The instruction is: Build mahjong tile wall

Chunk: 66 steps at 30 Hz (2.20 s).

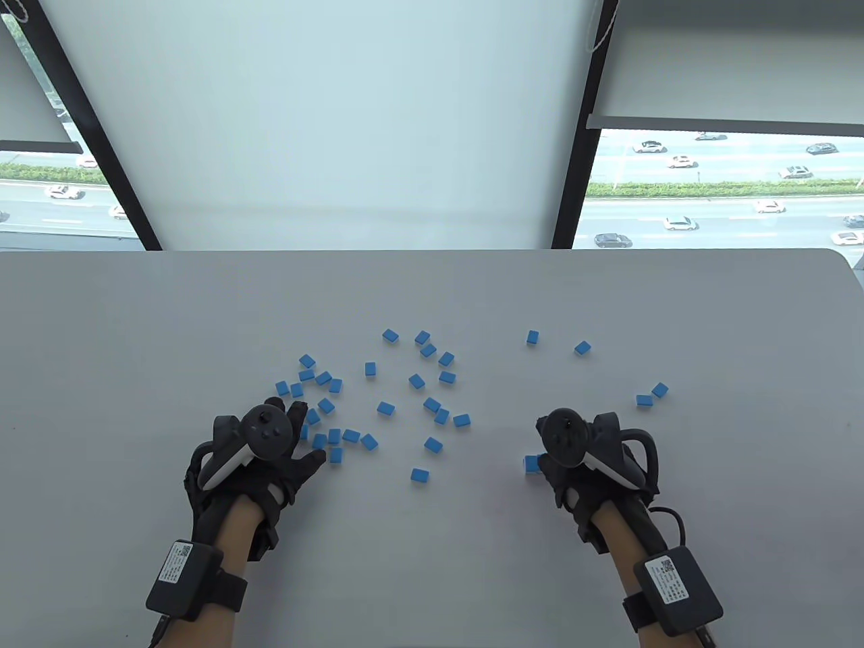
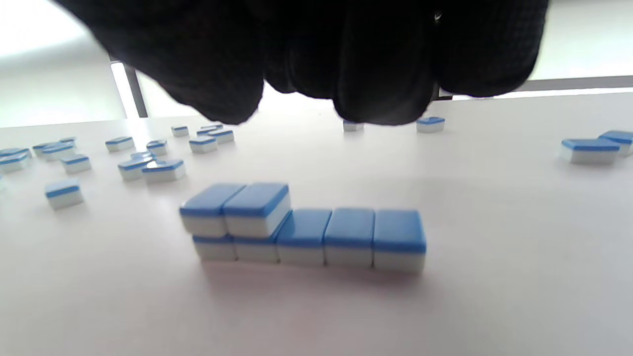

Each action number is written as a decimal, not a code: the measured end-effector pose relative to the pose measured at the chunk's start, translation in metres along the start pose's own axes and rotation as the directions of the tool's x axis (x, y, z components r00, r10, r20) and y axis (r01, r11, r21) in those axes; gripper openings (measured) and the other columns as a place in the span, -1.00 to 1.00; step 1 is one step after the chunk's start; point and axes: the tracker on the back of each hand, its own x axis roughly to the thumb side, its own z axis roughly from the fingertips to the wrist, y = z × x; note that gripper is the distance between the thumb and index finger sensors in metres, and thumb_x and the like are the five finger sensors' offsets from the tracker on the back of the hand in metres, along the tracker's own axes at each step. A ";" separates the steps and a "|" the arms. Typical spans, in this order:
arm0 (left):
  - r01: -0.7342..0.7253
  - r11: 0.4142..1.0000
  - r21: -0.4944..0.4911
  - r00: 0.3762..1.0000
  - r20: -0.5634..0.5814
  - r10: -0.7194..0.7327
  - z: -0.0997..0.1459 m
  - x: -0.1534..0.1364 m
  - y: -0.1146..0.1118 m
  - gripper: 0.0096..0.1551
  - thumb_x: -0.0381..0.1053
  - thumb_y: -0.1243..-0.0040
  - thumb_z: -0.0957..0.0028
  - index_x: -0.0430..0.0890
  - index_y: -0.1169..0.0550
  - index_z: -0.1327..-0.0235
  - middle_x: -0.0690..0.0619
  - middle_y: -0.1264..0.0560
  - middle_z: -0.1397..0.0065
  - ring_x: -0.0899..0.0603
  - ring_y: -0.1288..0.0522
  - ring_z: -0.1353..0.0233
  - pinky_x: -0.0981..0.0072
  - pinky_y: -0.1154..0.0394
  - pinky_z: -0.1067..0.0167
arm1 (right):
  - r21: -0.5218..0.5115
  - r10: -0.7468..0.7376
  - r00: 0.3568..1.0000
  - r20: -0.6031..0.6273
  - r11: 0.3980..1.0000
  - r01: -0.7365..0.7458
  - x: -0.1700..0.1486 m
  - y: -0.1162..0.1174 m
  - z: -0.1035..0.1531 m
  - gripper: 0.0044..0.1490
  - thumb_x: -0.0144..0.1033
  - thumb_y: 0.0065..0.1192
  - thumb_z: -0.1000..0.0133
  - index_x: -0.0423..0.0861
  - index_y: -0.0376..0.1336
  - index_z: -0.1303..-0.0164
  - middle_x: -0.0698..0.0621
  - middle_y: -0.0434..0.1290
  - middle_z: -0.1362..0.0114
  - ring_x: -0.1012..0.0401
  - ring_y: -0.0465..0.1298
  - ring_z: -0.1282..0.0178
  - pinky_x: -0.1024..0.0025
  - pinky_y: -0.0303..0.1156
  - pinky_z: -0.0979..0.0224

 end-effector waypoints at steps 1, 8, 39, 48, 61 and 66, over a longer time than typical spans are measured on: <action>0.002 1.000 -0.001 1.000 -0.002 -0.002 0.000 0.000 0.000 0.04 0.49 -0.01 0.08 0.15 0.01 -0.62 -0.04 0.12 -0.72 -0.44 0.07 -0.64 -0.57 0.17 -0.33 | -0.029 -0.010 1.000 -0.018 1.000 0.009 -0.005 -0.009 -0.004 -0.23 -0.08 0.46 0.03 0.02 0.24 -0.39 0.06 0.45 -0.23 0.12 0.60 0.05 0.10 0.54 -0.15; 0.007 1.000 -0.008 1.000 -0.017 -0.008 -0.002 -0.003 -0.001 0.04 0.49 -0.01 0.08 0.15 0.00 -0.62 -0.04 0.12 -0.72 -0.44 0.07 -0.64 -0.57 0.18 -0.33 | -0.166 -0.085 0.979 -0.183 0.985 0.054 -0.058 -0.048 -0.037 -0.25 -0.07 0.47 0.04 0.00 0.28 -0.36 0.04 0.48 -0.22 0.07 0.59 0.05 0.05 0.51 -0.15; 0.033 0.999 -0.036 0.998 -0.044 -0.035 -0.005 -0.004 -0.004 0.04 0.49 -0.01 0.08 0.15 0.00 -0.62 -0.04 0.12 -0.72 -0.44 0.07 -0.64 -0.58 0.18 -0.32 | -0.043 0.108 0.778 -0.619 0.984 -0.171 -0.126 0.037 -0.066 -0.27 0.02 0.62 0.16 -0.16 0.47 -0.11 -0.08 0.64 -0.05 0.04 0.70 0.28 0.08 0.63 0.12; 0.026 0.999 -0.029 0.999 -0.042 -0.027 -0.005 -0.005 -0.003 0.04 0.49 0.00 0.08 0.15 0.00 -0.62 -0.04 0.12 -0.72 -0.44 0.07 -0.64 -0.57 0.18 -0.32 | 0.109 0.088 0.818 -0.568 0.994 -0.032 -0.125 0.040 -0.065 -0.26 -0.24 0.54 0.08 -0.19 0.32 -0.29 -0.13 0.52 -0.19 0.01 0.64 0.14 0.02 0.57 -0.02; 0.011 1.000 -0.022 1.000 -0.011 -0.011 -0.006 -0.002 -0.003 0.04 0.49 0.00 0.08 0.15 0.00 -0.62 -0.03 0.12 -0.72 -0.44 0.07 -0.64 -0.57 0.17 -0.33 | -0.082 0.028 0.917 -0.399 0.994 -0.066 -0.084 -0.001 -0.034 -0.26 -0.16 0.45 0.03 -0.10 0.24 -0.34 0.00 0.49 -0.16 0.10 0.62 0.14 0.06 0.56 -0.05; 0.008 1.000 -0.017 1.000 -0.004 -0.008 -0.005 -0.001 -0.004 0.04 0.48 -0.01 0.08 0.15 0.00 -0.62 -0.04 0.11 -0.72 -0.44 0.07 -0.64 -0.57 0.17 -0.33 | -0.171 -0.033 0.964 -0.265 0.985 -0.013 -0.049 -0.023 -0.006 -0.25 -0.14 0.44 0.03 -0.06 0.23 -0.35 0.02 0.47 -0.19 0.08 0.60 0.08 0.04 0.53 -0.11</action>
